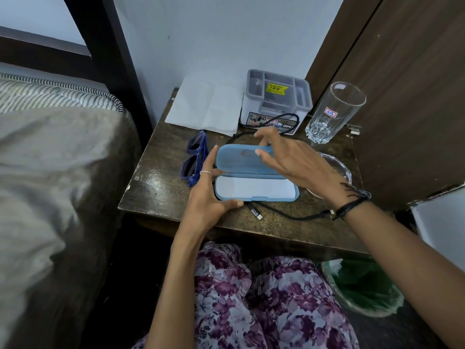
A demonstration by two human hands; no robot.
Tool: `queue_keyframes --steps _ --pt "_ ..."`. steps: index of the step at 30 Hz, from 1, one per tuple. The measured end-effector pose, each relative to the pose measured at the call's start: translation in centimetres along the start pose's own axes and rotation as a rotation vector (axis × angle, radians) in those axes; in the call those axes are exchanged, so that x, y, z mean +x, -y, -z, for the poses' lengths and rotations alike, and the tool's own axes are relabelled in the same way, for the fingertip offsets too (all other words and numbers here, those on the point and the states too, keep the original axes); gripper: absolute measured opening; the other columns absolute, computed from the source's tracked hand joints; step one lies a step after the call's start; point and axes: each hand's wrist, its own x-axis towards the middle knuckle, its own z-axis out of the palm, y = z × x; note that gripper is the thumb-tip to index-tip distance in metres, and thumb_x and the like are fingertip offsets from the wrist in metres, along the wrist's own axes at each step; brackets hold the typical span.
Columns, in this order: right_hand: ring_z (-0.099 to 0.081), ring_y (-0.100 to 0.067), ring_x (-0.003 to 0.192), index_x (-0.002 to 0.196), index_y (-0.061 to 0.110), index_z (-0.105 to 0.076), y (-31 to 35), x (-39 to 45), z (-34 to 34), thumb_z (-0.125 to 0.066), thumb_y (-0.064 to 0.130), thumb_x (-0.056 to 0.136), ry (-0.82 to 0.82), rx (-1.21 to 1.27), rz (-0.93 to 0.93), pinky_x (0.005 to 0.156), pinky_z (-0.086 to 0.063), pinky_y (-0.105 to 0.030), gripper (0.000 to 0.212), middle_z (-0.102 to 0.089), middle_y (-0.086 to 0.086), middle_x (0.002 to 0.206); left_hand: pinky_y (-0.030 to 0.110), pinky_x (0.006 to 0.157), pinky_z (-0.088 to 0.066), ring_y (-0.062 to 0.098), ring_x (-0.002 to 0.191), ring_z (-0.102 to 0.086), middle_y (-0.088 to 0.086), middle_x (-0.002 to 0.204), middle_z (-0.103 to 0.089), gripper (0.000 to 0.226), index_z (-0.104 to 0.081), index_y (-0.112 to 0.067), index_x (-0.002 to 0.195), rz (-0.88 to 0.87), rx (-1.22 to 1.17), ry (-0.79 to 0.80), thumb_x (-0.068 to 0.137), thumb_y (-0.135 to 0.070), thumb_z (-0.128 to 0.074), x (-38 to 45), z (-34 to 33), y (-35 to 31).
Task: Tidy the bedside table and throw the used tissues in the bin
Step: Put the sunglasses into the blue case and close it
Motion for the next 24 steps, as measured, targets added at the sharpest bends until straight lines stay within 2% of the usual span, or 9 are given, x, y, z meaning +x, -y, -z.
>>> queue_keyframes --steps 2,4,7,10,14,16,20,23,24 --pt "-0.046 -0.015 0.057 0.119 0.028 -0.023 -0.5 0.5 -0.5 -0.034 0.035 0.099 -0.024 -0.009 -0.021 0.056 -0.036 -0.028 0.024 -0.063 -0.006 0.105 0.041 0.103 -0.042 0.011 0.113 -0.053 -0.021 0.11 -0.055 0.115 -0.014 -0.036 0.146 0.001 0.002 -0.006 0.06 -0.003 -0.083 0.1 0.0 0.0" --pt "-0.044 -0.014 0.056 0.123 0.028 -0.023 -0.9 0.7 -0.9 -0.035 0.034 0.1 -0.033 0.002 -0.045 0.055 -0.035 -0.028 0.027 -0.063 -0.003 0.104 0.041 0.103 -0.042 0.011 0.113 -0.054 -0.019 0.11 -0.056 0.115 -0.014 -0.034 0.147 0.009 -0.011 -0.013 0.06 -0.002 -0.083 0.1 0.0 0.0" --pt "-0.056 -0.022 0.062 0.131 0.019 -0.029 -1.1 0.8 -1.4 -0.034 0.034 0.1 -0.055 0.043 -0.097 0.054 -0.045 -0.033 0.035 -0.062 -0.001 0.101 0.04 0.104 -0.042 0.012 0.115 -0.054 -0.016 0.111 -0.057 0.115 -0.015 -0.036 0.146 0.017 -0.02 -0.018 0.061 -0.001 -0.083 0.0 0.0 -0.1" --pt "-0.062 -0.025 0.077 0.131 0.018 -0.035 -0.9 1.0 -1.5 -0.036 0.033 0.1 -0.062 0.117 -0.166 0.063 -0.05 -0.038 0.035 -0.063 0.001 0.1 0.037 0.103 -0.042 0.01 0.113 -0.054 -0.008 0.114 -0.06 0.112 -0.016 -0.044 0.142 0.007 -0.024 -0.021 0.061 -0.002 -0.082 0.0 -0.1 -0.2" --pt "-0.06 -0.013 0.092 0.114 0.021 -0.053 -0.1 1.8 -1.4 -0.048 0.029 0.096 -0.085 0.256 -0.222 0.077 -0.051 -0.039 0.021 -0.062 0.007 0.103 0.034 0.102 -0.043 0.008 0.11 -0.055 -0.005 0.115 -0.06 0.11 -0.02 -0.04 0.143 0.014 -0.03 -0.016 0.062 -0.002 -0.082 0.0 -0.1 -0.5" --pt "-0.058 -0.007 0.088 0.102 0.018 -0.064 0.7 2.7 -1.0 -0.058 0.028 0.09 -0.141 0.288 -0.218 0.081 -0.051 -0.038 0.017 -0.062 0.005 0.098 0.033 0.102 -0.043 0.008 0.11 -0.054 -0.005 0.114 -0.06 0.11 -0.019 -0.041 0.144 0.021 -0.027 -0.01 0.062 -0.001 -0.081 0.0 -0.1 -0.6" --pt "-0.053 -0.015 0.083 0.084 0.015 -0.075 3.9 5.6 0.6 -0.067 0.035 0.082 -0.163 0.287 -0.282 0.072 -0.046 -0.037 0.022 -0.06 0.001 0.076 0.033 0.1 -0.043 0.01 0.111 -0.054 -0.005 0.115 -0.06 0.11 -0.018 -0.041 0.144 0.017 -0.01 -0.004 0.063 -0.003 -0.082 0.0 0.0 -0.6" --pt "-0.053 -0.014 0.064 0.08 0.007 -0.075 5.7 8.7 0.6 -0.073 0.034 0.075 0.003 0.466 -0.391 0.058 -0.041 -0.028 0.028 -0.059 0.001 0.061 0.032 0.099 -0.043 0.012 0.111 -0.053 -0.006 0.115 -0.058 0.109 -0.017 -0.04 0.144 0.019 -0.007 -0.003 0.064 -0.004 -0.081 -0.1 0.0 -0.7" --pt "-0.053 -0.013 0.061 0.078 0.005 -0.074 6.1 9.6 0.4 -0.074 0.034 0.073 0.073 0.478 -0.439 0.058 -0.039 -0.027 0.029 -0.057 0.002 0.059 0.03 0.097 -0.043 0.011 0.111 -0.052 -0.007 0.115 -0.057 0.108 -0.016 -0.039 0.145 0.02 -0.002 -0.001 0.065 -0.005 -0.081 -0.1 0.0 -0.8"
